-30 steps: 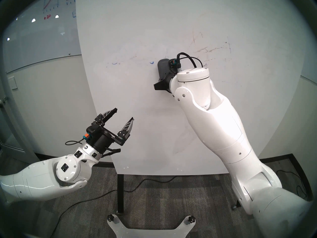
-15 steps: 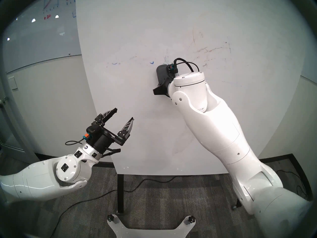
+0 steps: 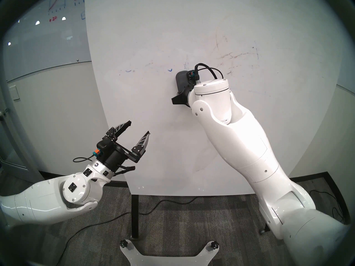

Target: Erase all marks on the whiteboard with the eraser

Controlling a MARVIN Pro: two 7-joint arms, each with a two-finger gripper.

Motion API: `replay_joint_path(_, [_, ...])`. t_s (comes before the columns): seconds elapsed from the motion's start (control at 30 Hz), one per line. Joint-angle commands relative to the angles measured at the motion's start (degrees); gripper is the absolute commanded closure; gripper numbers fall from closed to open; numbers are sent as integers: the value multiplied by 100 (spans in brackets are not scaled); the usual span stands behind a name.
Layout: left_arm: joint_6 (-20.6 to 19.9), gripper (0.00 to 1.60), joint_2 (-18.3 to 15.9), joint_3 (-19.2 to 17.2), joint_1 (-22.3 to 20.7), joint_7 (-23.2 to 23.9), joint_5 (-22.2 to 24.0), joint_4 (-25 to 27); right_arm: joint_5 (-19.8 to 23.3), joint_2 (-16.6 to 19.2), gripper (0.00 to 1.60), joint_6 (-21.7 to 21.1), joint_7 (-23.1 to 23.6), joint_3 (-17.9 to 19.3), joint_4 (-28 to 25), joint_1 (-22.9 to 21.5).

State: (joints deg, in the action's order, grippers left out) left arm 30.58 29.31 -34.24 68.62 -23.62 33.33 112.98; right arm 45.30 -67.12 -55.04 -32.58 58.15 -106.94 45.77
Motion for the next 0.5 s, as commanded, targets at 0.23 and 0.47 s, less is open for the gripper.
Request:
replay_joint_path(0.23, [44, 0, 1, -54, -49, -6, 0, 55, 407, -109, 160, 4, 3, 795, -165, -220])
replay_joint_path(0.47, [51, 0, -1, -55, -48, -6, 2, 57, 1011, 33, 160, 4, 19, 783, -115, -125])
